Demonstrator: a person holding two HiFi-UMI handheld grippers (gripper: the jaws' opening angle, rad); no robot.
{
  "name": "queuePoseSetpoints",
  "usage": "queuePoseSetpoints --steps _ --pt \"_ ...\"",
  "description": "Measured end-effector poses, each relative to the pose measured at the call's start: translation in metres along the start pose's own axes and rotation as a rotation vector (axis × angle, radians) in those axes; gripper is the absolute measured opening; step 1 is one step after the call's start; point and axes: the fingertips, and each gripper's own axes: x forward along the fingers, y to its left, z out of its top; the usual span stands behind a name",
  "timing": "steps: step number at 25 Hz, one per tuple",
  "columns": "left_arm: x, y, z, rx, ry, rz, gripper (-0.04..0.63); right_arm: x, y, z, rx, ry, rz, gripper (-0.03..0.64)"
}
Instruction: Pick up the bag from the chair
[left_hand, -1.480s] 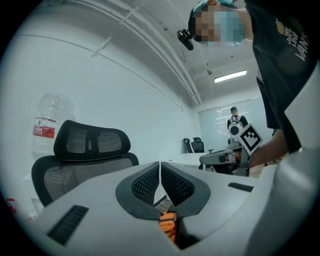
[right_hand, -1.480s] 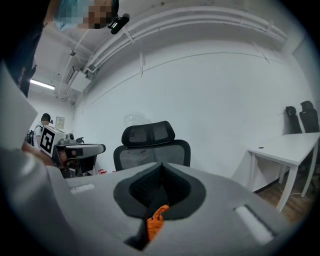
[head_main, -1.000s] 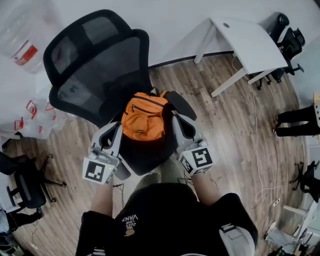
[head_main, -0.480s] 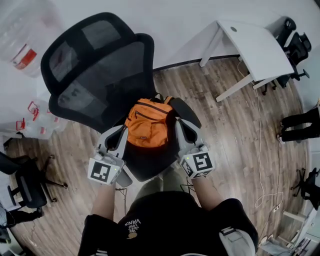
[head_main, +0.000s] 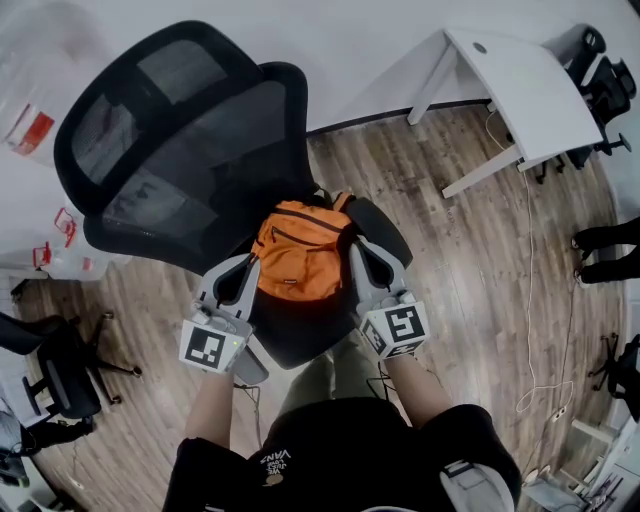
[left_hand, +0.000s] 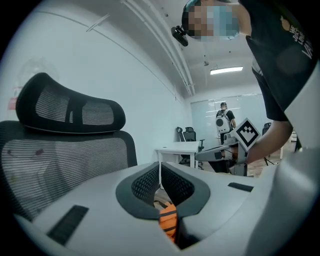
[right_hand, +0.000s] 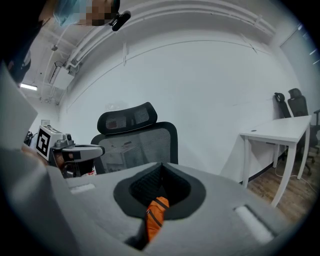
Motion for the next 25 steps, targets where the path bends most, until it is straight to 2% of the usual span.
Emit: queuePoseSetpoints --steps 20,25 --pt "0.049 0.011 -0.079 0.023 0.118 -0.024 0.006 0.036 -0.031 -0.087 0.022 0.073 0.035 -0.002" --pt "0.057 0.011 -0.099 0.009 0.153 -0.032 0.006 0.045 -0.037 -0.108 0.036 0.096 0.044 -0.002"
